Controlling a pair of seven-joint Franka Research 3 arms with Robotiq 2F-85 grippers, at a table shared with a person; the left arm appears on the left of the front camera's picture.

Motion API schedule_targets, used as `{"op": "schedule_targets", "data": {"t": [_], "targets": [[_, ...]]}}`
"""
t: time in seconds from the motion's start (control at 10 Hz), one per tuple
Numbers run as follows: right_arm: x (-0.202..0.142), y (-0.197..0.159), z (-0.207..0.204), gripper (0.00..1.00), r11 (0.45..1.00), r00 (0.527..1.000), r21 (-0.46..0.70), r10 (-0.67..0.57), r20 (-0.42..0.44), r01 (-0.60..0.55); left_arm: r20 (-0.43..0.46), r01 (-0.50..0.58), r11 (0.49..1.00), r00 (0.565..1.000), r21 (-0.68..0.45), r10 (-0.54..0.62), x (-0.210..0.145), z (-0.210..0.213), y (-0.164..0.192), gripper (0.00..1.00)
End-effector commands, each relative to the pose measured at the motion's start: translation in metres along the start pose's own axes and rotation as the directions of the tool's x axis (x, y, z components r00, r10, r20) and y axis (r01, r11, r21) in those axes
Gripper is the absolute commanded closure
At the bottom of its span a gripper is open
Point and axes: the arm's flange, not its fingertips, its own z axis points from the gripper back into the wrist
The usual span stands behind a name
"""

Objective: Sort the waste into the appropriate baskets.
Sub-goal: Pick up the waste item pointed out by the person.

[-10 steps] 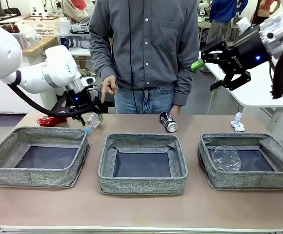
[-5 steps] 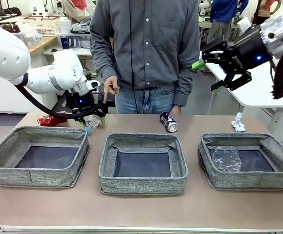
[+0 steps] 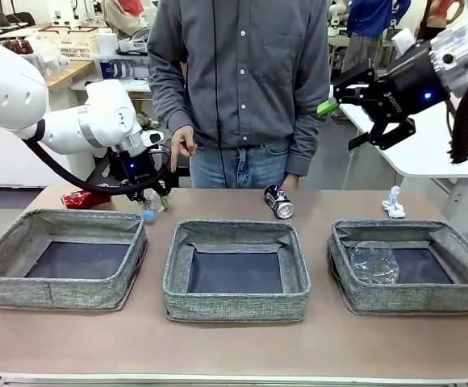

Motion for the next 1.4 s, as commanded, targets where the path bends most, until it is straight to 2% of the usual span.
{"op": "schedule_targets", "data": {"t": [0.0,0.1,0.2,0.6,0.9,1.0,1.1,1.2,1.3], "targets": [[0.001,0.002,0.003,0.0,1.0,1.0,-0.009,-0.011,-0.005,0.011,0.026,-0.03,0.999,0.999,0.028,0.029,-0.006,0.002,0.002,1.0],[0.001,0.002,0.003,0.0,1.0,1.0,-0.009,-0.011,-0.005,0.011,0.03,-0.038,0.999,0.999,0.028,0.037,-0.009,0.003,0.004,1.0],[0.001,0.002,0.003,0.0,1.0,1.0,-0.009,-0.011,-0.005,0.011,0.035,-0.051,0.999,0.998,0.013,0.051,-0.012,0.006,0.005,0.59],[0.001,0.002,0.003,0.0,1.0,1.0,-0.009,-0.011,-0.005,0.011,0.08,-0.09,0.996,0.993,-0.009,0.091,-0.026,0.02,0.015,0.59],[0.001,0.002,0.003,0.0,1.0,1.0,-0.009,-0.011,-0.005,0.011,0.236,-0.094,0.99,0.965,-0.108,0.117,-0.075,0.089,0.023,0.59],[0.001,0.002,0.003,0.0,1.0,1.0,-0.009,-0.011,-0.005,0.011,0.261,-0.071,0.987,0.959,-0.143,0.107,-0.093,0.109,0.021,0.59],[0.001,0.002,0.003,0.0,1.0,1.0,-0.009,-0.011,-0.005,0.011,0.263,-0.066,0.981,0.958,-0.182,0.113,-0.115,0.129,0.018,0.59],[0.001,0.002,0.003,0.0,1.0,1.0,-0.009,-0.011,-0.005,0.011,0.156,-0.029,0.978,0.986,-0.205,0.062,-0.144,0.142,0.009,0.59],[0.001,0.002,0.003,0.0,1.0,1.0,-0.009,-0.011,-0.005,0.011,0.066,0.103,0.965,0.994,-0.241,-0.09,-0.178,0.142,-0.007,0.59]]}}
